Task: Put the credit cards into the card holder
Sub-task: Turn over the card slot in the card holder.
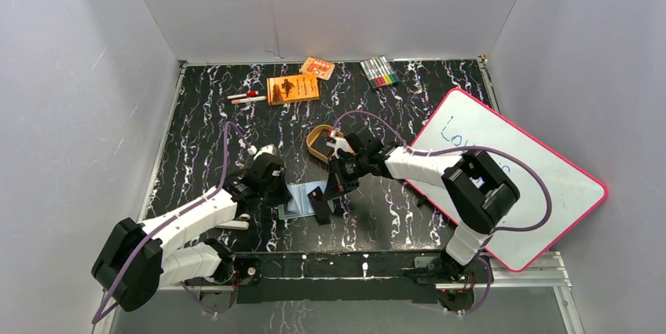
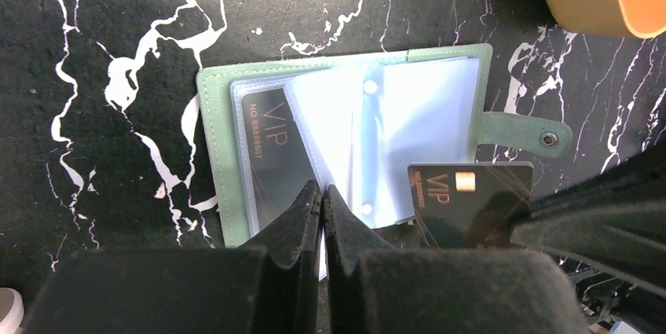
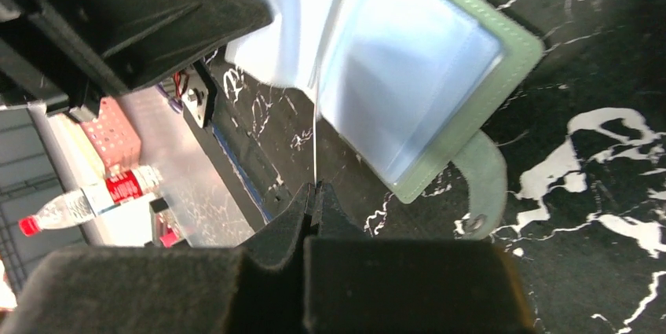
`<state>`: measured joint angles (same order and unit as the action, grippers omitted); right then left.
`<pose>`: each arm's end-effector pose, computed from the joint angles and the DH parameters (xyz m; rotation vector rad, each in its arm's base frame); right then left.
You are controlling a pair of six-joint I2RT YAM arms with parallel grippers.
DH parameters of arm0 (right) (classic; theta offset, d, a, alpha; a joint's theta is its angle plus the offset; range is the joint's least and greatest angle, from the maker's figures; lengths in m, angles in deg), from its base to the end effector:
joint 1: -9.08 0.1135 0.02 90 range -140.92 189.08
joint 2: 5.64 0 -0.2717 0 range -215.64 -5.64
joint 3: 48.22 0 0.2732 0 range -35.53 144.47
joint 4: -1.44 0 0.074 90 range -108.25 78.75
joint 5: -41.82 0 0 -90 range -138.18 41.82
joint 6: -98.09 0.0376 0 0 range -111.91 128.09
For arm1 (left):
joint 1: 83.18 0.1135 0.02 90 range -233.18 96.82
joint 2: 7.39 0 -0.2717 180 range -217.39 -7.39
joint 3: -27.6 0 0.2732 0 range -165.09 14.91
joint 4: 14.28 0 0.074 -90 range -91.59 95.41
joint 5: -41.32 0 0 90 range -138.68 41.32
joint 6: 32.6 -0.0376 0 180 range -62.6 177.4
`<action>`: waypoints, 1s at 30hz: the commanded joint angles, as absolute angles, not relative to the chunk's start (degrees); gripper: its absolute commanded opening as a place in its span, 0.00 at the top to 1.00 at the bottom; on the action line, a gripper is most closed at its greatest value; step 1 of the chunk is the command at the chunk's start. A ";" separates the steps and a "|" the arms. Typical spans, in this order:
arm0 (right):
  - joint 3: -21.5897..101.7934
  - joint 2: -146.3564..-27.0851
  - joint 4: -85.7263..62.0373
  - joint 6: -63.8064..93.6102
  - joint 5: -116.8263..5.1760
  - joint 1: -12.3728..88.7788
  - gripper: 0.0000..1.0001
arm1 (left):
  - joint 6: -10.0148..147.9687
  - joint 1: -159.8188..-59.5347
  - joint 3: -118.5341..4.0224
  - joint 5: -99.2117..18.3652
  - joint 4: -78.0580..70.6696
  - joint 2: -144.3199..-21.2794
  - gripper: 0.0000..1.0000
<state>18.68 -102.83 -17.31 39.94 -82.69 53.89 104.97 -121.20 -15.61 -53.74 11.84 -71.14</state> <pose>0.2395 0.2679 0.1660 -0.6069 2.6086 1.2645 0.1849 -0.1404 0.1803 -0.2484 2.4541 -0.5858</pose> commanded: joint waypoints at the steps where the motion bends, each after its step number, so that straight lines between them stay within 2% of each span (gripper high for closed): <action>1: 20.11 -99.05 -19.84 35.16 -82.98 56.10 1.00 | 104.69 -121.41 -18.01 -55.23 13.09 -71.31 1.00; 9: 18.96 -97.16 -23.46 32.65 -81.73 58.58 1.00 | 104.26 -121.34 -19.78 -54.00 11.41 -72.43 0.99; 30: 20.43 -100.77 -17.98 39.50 -75.82 61.81 1.00 | 104.49 -121.39 -20.60 -51.63 9.42 -75.36 0.98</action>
<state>18.68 -99.92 -20.00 38.17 -78.14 61.70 104.93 -121.20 -18.80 -52.11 9.22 -75.53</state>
